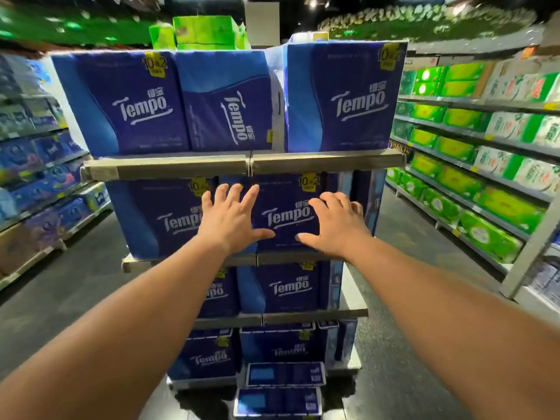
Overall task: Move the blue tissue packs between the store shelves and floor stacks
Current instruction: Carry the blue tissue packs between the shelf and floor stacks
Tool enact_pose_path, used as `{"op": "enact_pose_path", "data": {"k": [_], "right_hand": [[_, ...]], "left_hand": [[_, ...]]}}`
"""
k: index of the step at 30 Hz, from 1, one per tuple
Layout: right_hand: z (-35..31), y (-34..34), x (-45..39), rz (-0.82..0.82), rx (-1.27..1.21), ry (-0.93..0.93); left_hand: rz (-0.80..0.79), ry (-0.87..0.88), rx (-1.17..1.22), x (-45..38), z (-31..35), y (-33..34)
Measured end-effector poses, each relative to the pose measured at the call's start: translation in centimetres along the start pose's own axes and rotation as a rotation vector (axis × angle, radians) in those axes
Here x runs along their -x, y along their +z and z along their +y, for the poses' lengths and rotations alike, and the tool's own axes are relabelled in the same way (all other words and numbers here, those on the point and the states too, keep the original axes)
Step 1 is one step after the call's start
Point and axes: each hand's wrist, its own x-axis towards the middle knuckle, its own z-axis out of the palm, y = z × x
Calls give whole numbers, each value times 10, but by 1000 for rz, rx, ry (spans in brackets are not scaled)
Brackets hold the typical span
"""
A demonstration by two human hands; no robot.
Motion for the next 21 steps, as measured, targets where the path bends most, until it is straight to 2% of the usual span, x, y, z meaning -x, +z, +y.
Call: {"op": "enact_pose_path", "data": {"k": [8, 15, 21], "right_hand": [[-23, 96, 171, -340, -89, 76], [-35, 142, 298, -569, -128, 183], [-31, 163, 328, -616, -121, 232]], "left_hand": [[-370, 3, 34, 162, 45, 93], [-622, 75, 20, 281, 70, 143], [-748, 42, 47, 323, 60, 182]]}}
